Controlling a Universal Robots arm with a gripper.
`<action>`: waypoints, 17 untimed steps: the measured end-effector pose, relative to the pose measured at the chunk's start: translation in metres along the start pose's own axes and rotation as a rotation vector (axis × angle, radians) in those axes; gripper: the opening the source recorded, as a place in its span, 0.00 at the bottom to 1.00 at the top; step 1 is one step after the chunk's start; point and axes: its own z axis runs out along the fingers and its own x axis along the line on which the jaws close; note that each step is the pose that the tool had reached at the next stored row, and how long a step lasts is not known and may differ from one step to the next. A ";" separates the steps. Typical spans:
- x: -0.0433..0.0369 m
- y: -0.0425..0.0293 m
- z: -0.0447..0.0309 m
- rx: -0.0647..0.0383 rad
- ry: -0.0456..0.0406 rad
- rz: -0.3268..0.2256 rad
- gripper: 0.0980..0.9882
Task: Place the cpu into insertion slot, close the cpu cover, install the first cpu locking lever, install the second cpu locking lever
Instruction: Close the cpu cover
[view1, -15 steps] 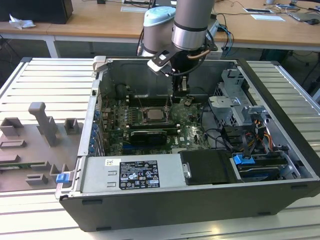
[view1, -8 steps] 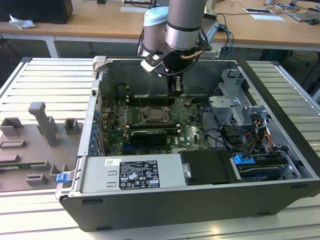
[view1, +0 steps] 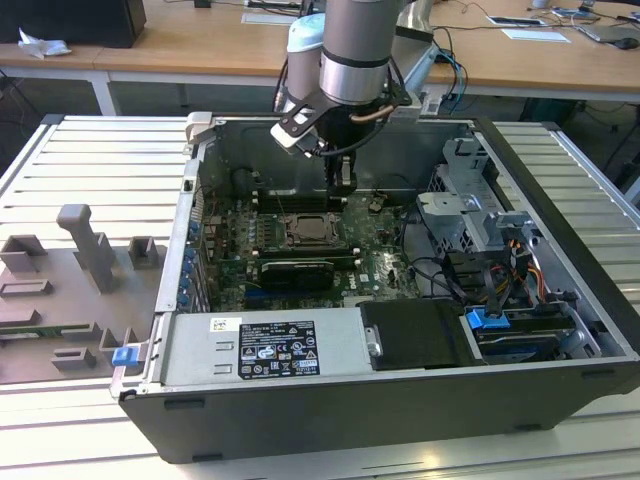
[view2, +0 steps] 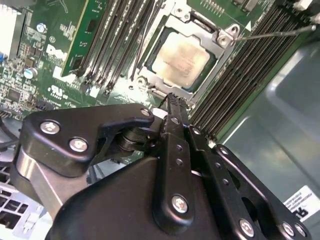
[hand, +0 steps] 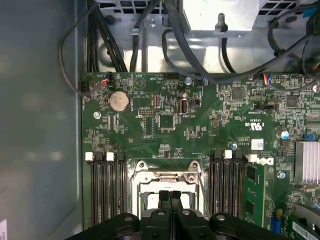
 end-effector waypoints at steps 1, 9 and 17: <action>0.0000 -0.0032 0.0014 0.000 0.0001 0.000 0.01; -0.0001 -0.0171 0.0045 -0.002 0.0000 -0.001 0.01; -0.0001 -0.0314 0.0151 -0.013 -0.0001 -0.004 0.01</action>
